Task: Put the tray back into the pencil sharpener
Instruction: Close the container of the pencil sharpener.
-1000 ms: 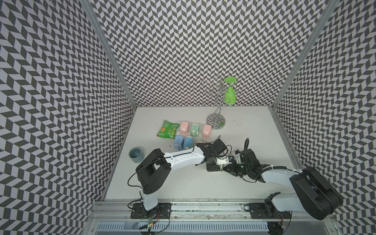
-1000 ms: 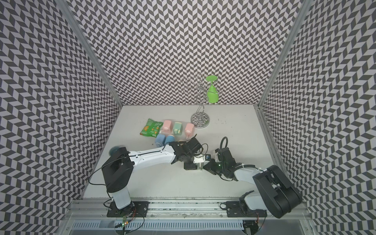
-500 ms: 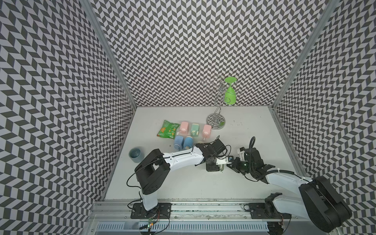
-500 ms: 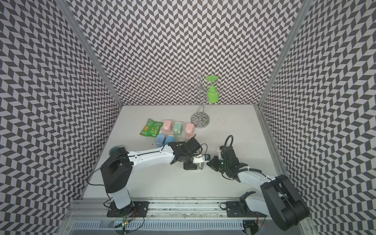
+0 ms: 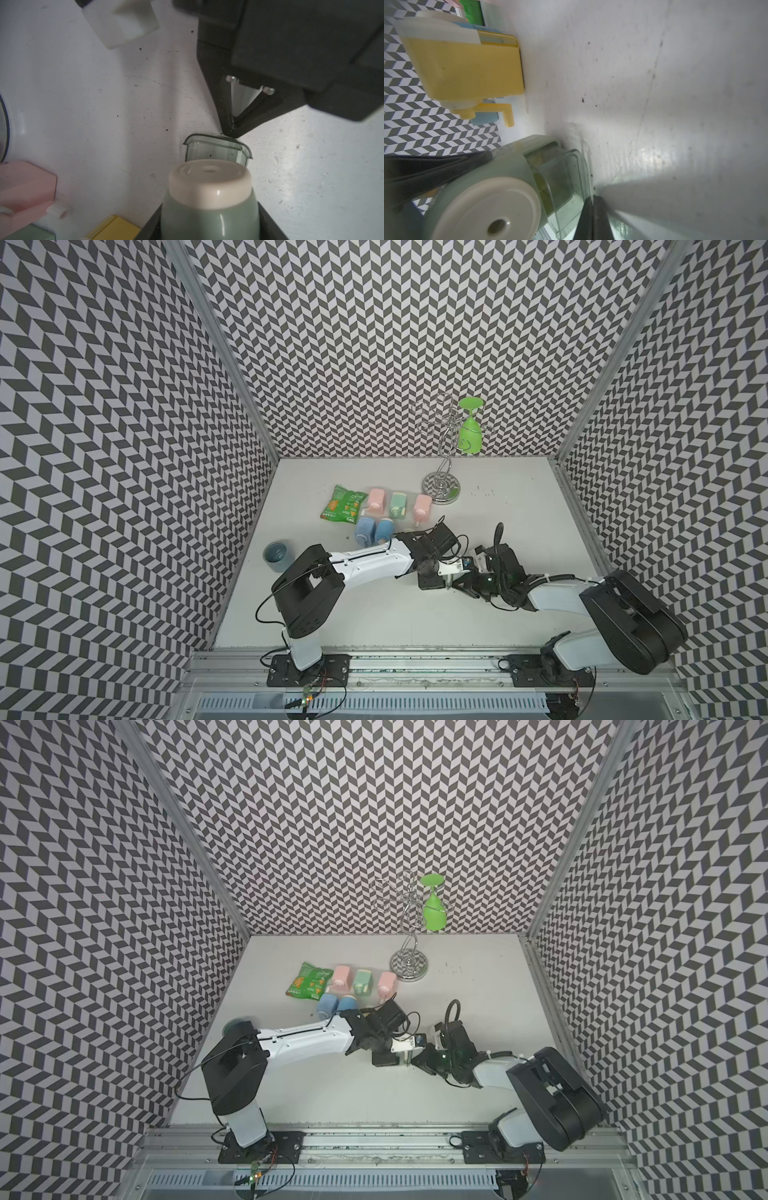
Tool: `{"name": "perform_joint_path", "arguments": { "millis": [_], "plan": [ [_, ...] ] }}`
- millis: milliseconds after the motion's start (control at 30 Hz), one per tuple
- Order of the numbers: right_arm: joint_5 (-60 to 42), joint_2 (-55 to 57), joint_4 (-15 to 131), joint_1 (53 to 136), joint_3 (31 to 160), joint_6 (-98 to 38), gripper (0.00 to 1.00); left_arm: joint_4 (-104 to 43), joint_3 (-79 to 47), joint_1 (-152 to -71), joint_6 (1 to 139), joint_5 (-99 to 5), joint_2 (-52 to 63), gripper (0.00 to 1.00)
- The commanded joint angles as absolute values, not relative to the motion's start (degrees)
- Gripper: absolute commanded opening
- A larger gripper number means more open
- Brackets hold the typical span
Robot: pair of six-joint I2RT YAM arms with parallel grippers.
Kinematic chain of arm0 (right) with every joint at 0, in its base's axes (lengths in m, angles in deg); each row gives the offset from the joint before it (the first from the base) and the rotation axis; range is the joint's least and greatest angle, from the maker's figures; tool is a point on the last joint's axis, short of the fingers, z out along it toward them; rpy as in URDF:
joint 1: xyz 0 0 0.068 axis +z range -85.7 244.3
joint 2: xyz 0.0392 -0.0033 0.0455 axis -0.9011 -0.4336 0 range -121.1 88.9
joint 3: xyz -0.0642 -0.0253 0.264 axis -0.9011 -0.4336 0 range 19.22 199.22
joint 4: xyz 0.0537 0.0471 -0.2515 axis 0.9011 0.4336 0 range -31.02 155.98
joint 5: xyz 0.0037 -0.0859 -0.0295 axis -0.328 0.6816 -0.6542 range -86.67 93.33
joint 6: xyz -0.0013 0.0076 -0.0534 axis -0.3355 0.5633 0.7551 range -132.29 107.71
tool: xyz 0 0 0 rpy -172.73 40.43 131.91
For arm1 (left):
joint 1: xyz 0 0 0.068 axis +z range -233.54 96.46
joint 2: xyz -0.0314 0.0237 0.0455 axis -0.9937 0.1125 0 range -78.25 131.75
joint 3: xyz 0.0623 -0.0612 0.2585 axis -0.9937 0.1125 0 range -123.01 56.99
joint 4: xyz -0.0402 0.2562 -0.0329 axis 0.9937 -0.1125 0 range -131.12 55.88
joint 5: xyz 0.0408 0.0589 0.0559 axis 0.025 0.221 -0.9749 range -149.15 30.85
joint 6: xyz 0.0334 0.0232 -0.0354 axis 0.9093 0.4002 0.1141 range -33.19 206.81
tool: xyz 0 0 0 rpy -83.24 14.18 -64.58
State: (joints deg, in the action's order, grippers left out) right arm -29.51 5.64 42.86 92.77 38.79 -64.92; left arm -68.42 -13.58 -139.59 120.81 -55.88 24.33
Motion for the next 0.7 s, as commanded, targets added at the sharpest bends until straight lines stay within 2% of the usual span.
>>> {"name": "perform_joint_path", "arguments": {
  "millis": [0, 200, 567, 667],
  "plan": [
    [-33.7, 5.5, 32.9, 94.9, 41.2, -66.1, 0.0, -64.8, -11.7, -141.2, 121.8, -49.5, 26.4, 0.12],
    [-28.2, 9.1, 38.9, 94.5, 42.0, -64.6, 0.0, -63.5, -9.8, -141.3, 123.4, -48.4, 25.1, 0.04],
    [-38.1, 6.6, 25.3, 96.0, 42.1, -67.5, 0.0, -60.1, -7.7, -142.0, 125.8, -44.4, 23.7, 0.0],
    [-36.8, 7.6, 28.5, 95.8, 42.3, -66.6, 0.0, -60.0, -7.7, -142.0, 126.3, -44.7, 23.6, 0.0]
  ]
}}
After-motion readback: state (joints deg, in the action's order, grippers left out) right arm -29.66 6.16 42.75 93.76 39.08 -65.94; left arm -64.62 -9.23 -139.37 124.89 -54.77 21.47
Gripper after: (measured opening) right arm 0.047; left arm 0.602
